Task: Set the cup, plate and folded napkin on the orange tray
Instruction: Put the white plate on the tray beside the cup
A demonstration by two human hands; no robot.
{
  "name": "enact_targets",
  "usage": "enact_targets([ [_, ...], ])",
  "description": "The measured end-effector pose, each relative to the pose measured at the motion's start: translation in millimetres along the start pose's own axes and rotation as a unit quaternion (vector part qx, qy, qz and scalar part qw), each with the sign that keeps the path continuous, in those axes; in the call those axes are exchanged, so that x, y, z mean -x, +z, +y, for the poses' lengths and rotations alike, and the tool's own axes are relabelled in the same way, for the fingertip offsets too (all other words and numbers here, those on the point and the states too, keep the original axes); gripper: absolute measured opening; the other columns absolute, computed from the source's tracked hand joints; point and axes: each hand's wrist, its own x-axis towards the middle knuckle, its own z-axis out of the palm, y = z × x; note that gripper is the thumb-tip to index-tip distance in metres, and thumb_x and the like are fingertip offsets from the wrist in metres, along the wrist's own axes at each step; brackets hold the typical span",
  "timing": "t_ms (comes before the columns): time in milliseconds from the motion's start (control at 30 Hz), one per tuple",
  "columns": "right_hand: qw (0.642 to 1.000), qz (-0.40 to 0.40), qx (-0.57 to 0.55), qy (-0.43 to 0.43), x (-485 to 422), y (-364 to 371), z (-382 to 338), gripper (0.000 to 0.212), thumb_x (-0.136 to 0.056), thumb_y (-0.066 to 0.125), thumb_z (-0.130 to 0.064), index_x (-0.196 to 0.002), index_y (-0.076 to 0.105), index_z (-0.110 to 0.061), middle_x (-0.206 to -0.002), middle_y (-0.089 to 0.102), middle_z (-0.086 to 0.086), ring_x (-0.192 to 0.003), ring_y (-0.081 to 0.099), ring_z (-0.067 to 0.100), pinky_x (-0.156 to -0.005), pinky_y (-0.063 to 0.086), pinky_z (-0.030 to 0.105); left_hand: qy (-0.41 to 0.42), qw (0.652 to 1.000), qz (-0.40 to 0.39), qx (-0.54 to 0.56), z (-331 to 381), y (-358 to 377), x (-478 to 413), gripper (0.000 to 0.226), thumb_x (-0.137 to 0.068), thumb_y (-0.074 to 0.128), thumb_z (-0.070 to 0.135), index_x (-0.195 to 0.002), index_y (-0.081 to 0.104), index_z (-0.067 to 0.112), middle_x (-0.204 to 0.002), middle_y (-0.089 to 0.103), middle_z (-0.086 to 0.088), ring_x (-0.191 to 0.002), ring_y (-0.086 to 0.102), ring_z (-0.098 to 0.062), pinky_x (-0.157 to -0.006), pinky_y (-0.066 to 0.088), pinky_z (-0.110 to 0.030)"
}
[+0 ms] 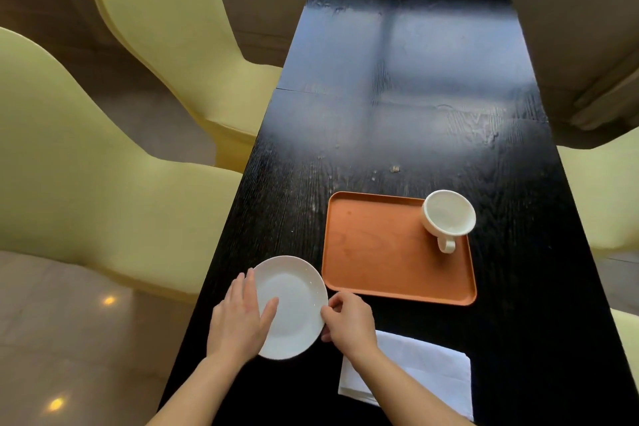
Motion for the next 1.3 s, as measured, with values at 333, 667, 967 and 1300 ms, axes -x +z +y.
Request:
enact_targets([
  [333, 0.986, 0.123, -0.085, -0.071, -8.4, -81.5, -1.1, 0.011, -0.079, 0.064, -0.006, -0.068, 0.064, -0.011, -0.063, 0.068, 0.006, -0.051, 0.069, 0.02, -0.052, 0.06, 0.049, 0.009, 0.999, -0.001, -0.043, -4.3, 3.7, 3.3, 0.068, -0.097, 0.028, 0.051, -0.154, 0.014, 0.017, -0.162, 0.02, -0.005, -0.149, 0.013, -0.018, -0.114, 0.026, -0.041],
  [667, 0.944, 0.176, -0.275, 0.045, -63.7, -96.8, 5.0, 0.01, -0.089, 0.06, -0.002, -0.081, 0.063, 0.002, -0.089, 0.069, 0.021, -0.07, 0.074, 0.028, -0.057, 0.062, 0.032, -0.026, 0.99, -0.039, -0.129, 19.1, 13.1, -3.1, 0.079, -0.091, 0.032, 0.066, -0.151, 0.018, 0.017, -0.157, 0.019, -0.017, -0.146, 0.012, -0.033, -0.111, 0.027, -0.062],
  [967, 0.927, 0.177, -0.319, 0.089, -80.8, -94.4, 6.6, 0.01, -0.095, 0.06, -0.007, -0.089, 0.064, 0.0, -0.094, 0.07, 0.018, -0.078, 0.074, 0.027, -0.055, 0.061, 0.028, -0.022, 0.991, -0.042, -0.123, 19.8, 9.9, -4.4, 0.079, -0.09, 0.036, 0.066, -0.15, 0.019, 0.016, -0.155, 0.02, -0.017, -0.145, 0.013, -0.034, -0.11, 0.031, -0.061],
  [1300, 0.931, 0.208, -0.294, 0.06, -92.4, -98.1, 1.3, 0.007, -0.092, 0.065, -0.004, -0.089, 0.066, -0.01, -0.092, 0.068, 0.007, -0.079, 0.073, 0.021, -0.056, 0.06, 0.023, -0.022, 0.992, -0.041, -0.114, 16.4, 14.7, -5.9, 0.076, -0.092, 0.034, 0.062, -0.15, 0.016, 0.017, -0.156, 0.018, -0.015, -0.145, 0.01, -0.033, -0.111, 0.027, -0.061],
])
